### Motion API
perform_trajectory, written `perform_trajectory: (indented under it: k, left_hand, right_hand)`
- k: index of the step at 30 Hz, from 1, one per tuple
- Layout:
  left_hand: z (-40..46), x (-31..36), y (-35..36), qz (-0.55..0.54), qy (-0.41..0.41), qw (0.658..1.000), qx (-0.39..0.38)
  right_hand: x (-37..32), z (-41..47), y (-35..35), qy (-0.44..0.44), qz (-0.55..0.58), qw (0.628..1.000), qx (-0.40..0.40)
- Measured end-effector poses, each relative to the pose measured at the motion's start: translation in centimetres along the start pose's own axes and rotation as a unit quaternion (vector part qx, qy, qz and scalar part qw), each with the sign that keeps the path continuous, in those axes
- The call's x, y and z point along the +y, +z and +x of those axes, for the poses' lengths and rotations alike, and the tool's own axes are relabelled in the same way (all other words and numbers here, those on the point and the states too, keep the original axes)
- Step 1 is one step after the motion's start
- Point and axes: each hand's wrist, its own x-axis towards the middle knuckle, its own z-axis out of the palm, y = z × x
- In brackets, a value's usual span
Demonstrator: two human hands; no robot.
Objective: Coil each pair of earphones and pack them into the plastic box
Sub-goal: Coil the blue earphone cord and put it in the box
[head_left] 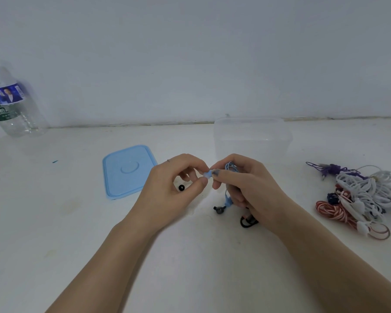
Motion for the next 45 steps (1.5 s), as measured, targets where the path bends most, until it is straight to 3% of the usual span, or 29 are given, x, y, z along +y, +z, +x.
perform_trajectory:
  k: [12, 37, 45]
  left_hand:
    - [0.38, -0.06, -0.08, -0.190, -0.097, 0.977, -0.014]
    - [0.38, -0.13, 0.48, -0.213, -0.110, 0.971, -0.008]
    - [0.95, -0.50, 0.27, -0.309, -0.170, 0.935, -0.038]
  right_hand:
    - [-0.34, -0.18, -0.23, 0.010, 0.015, 0.999, -0.029]
    - [-0.25, -0.06, -0.04, 0.011, 0.041, 0.999, -0.011]
    - [-0.49, -0.30, 0.08, 0.009, 0.060, 0.998, -0.024]
